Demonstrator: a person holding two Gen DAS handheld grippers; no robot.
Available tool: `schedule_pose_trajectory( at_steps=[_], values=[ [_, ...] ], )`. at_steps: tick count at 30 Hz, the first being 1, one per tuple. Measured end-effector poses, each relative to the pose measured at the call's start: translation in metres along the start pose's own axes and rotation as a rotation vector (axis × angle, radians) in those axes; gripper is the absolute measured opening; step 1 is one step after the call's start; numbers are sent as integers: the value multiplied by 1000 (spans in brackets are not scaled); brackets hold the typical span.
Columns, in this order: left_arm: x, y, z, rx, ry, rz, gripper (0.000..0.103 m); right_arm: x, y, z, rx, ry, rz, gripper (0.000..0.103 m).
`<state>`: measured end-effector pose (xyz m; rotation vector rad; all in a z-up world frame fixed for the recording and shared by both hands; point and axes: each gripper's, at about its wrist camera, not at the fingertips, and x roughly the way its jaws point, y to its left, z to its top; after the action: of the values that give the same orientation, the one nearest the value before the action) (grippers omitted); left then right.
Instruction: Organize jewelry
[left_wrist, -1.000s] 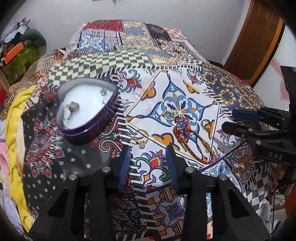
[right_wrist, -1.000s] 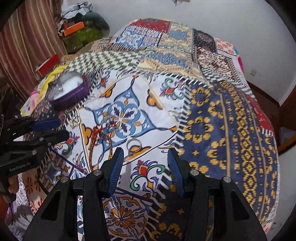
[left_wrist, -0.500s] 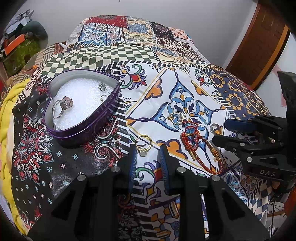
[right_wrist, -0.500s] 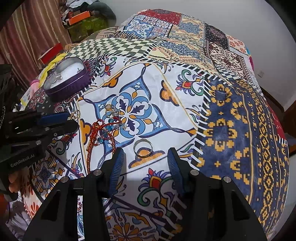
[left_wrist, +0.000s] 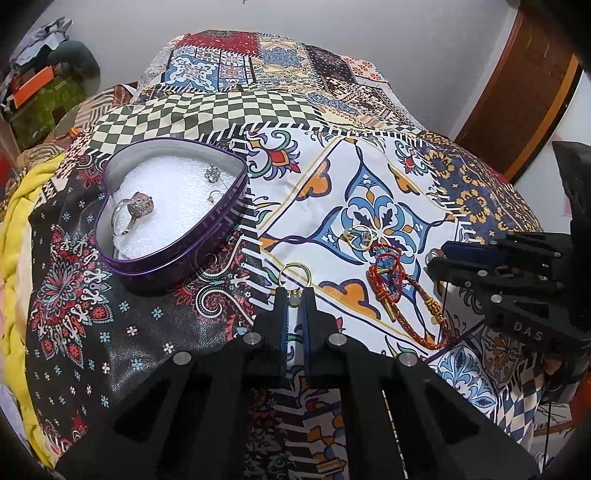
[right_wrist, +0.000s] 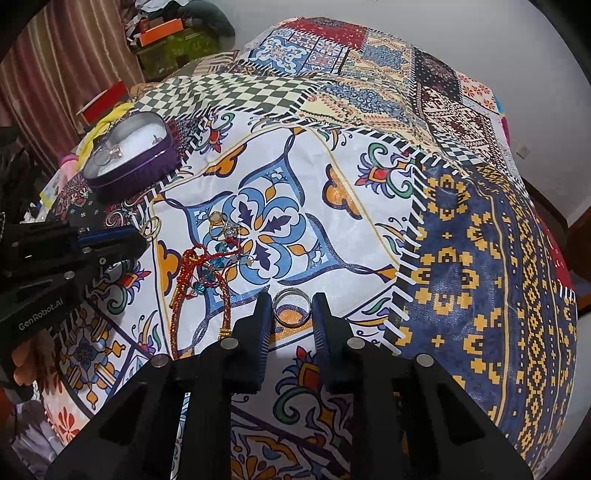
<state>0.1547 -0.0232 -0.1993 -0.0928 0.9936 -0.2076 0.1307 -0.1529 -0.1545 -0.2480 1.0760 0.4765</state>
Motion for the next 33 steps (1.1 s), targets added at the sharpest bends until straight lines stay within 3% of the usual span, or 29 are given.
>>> schedule_pose_trajectory(
  at_steps=[8,33],
  values=[
    [-17,6,1,-17,-31,14,5,-22,0,6,14,-64,-16,20],
    [-119,33,41,-45,-307,79,5,-86,45,71,-23,-323,36,20]
  ],
)
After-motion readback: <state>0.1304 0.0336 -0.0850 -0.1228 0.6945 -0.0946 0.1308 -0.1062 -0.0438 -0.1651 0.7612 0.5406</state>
